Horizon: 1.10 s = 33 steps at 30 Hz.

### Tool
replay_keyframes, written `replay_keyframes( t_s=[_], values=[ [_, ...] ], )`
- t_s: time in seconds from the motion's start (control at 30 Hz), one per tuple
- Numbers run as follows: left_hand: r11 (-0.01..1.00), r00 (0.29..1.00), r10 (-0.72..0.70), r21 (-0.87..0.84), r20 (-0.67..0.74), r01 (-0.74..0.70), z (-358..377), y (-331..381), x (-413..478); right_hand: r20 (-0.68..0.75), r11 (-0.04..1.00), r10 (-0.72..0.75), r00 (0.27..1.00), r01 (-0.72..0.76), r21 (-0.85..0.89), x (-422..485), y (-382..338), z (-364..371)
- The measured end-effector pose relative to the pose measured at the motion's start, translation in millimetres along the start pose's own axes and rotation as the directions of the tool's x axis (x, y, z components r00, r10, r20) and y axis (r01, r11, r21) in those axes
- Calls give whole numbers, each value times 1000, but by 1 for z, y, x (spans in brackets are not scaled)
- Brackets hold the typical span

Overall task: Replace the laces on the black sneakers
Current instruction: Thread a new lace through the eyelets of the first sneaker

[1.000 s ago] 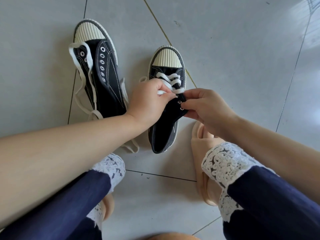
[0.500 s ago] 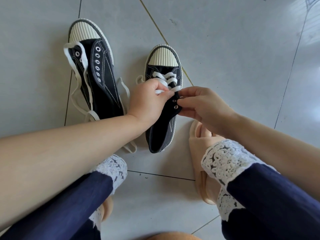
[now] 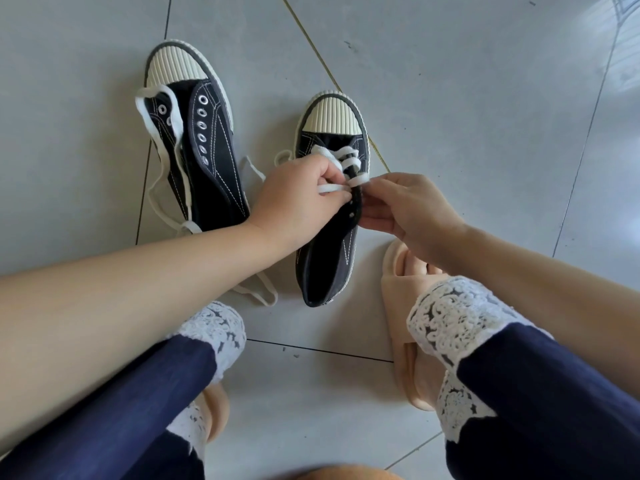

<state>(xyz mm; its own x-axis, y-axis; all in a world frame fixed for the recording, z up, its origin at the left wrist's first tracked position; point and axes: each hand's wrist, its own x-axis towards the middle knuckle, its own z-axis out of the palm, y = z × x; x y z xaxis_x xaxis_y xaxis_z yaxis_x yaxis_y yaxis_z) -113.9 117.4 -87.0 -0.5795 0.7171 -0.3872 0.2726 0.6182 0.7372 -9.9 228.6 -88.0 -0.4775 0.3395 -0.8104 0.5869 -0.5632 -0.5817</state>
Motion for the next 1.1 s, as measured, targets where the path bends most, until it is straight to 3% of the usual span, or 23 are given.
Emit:
replay_keyframes(
  t_s=[0.2, 0.43, 0.67, 0.83, 0.97, 1.1],
  values=[
    [962, 975, 161, 197, 151, -189, -10, 7, 4, 80, 999, 0, 997, -5, 53, -2, 4, -3],
    [960, 975, 88, 243, 207, -138, -6, 13, 10, 85, 999, -29, 996, 27, 20, -2, 6, -5],
    [950, 977, 91, 278, 195, -144, -7, 11, 13, -100, 983, -155, 983, 143, -117, -2, 3, -13],
    [966, 973, 57, 234, 222, -110, -17, 6, 13, -241, 976, -145, 960, 178, 122, -5, -2, -37],
    [995, 966, 39, 81, 257, -62, -22, 6, 14, -155, 924, -115, 981, 163, 345, -6, -4, -36],
    [999, 964, 33, -29, 265, -27, -26, 2, 12, -26, 846, -47, 999, 53, 531, -2, -12, -25]
  ],
)
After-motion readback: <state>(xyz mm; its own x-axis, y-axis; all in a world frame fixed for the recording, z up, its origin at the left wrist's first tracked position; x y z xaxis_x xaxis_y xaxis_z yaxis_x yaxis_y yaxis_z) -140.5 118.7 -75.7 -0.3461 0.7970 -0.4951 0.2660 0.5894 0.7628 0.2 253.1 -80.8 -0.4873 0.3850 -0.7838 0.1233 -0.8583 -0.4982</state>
